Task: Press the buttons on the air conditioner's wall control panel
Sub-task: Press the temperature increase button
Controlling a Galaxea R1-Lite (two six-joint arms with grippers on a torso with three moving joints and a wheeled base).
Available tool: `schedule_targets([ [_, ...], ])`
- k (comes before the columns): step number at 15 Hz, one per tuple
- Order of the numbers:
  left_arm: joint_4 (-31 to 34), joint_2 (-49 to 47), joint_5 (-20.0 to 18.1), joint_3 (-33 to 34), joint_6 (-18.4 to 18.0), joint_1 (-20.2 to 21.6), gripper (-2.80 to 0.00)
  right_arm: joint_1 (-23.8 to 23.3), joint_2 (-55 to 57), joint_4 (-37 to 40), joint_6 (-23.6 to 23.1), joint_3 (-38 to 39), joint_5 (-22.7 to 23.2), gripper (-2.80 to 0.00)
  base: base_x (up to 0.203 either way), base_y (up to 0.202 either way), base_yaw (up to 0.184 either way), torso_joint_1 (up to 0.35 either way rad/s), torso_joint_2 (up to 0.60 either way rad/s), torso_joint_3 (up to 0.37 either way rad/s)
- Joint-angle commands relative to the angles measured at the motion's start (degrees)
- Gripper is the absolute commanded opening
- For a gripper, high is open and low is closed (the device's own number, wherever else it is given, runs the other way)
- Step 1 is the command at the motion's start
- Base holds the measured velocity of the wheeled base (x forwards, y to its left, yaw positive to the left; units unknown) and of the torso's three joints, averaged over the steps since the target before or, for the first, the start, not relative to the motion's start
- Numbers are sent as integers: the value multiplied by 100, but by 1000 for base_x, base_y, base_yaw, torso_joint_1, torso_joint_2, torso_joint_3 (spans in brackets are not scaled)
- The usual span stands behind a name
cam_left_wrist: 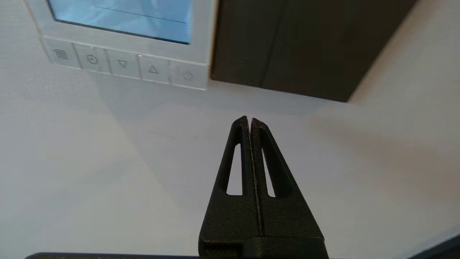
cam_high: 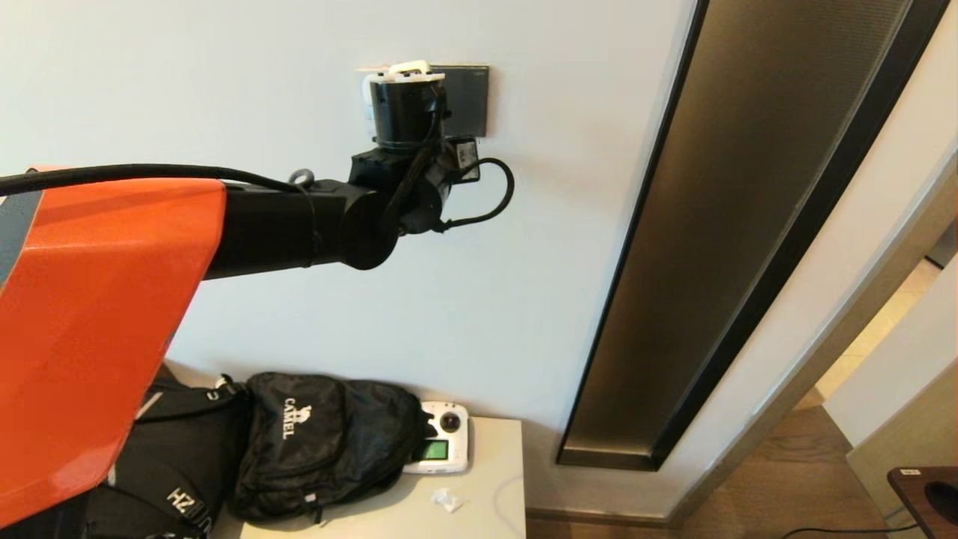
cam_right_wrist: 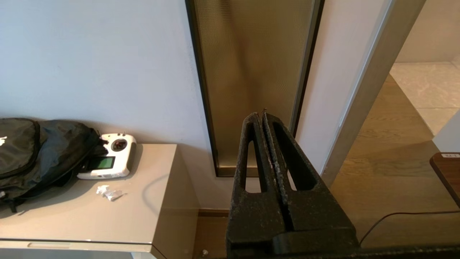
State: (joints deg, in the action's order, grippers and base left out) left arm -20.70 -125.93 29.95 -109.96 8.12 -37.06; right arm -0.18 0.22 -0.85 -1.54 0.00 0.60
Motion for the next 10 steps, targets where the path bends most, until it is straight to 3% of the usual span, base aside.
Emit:
schedule_targets([
  [1,-15,-72,14,-49,5,70,-280,1,4,6,-5,9,2,-280,0,0,0,0,0,0],
  [10,-119,-72,28,-78,-12,190,-280,1,1,2,-5,9,2,-280,0,0,0,0,0,0],
])
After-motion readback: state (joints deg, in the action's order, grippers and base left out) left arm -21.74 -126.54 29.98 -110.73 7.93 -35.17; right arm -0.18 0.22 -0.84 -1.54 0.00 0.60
